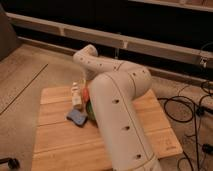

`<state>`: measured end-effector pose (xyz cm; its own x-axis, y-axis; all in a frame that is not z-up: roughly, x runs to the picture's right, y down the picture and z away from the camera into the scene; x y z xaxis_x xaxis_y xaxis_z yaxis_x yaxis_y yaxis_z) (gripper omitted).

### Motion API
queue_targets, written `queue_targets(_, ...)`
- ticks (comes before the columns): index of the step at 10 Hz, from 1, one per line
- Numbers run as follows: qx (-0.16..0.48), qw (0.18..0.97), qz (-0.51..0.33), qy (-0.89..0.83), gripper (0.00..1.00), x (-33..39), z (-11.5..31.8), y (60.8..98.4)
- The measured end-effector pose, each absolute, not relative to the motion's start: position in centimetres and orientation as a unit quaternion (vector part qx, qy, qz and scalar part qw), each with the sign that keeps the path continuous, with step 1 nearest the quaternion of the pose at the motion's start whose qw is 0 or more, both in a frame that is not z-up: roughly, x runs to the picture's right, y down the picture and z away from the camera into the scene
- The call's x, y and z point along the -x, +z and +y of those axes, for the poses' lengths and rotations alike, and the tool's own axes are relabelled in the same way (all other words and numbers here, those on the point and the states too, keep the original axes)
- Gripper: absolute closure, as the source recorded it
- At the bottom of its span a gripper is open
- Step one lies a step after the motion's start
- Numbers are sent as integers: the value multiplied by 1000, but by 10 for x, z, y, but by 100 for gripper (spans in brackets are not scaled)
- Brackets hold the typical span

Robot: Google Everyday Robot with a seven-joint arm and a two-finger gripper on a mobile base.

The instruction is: Place the pepper on the white sponge

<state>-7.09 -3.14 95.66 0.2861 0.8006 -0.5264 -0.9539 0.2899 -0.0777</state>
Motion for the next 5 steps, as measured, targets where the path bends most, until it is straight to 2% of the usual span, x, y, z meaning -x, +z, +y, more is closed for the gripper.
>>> queue_targets(5, 220, 781, 206, 546, 35, 93, -4, 975)
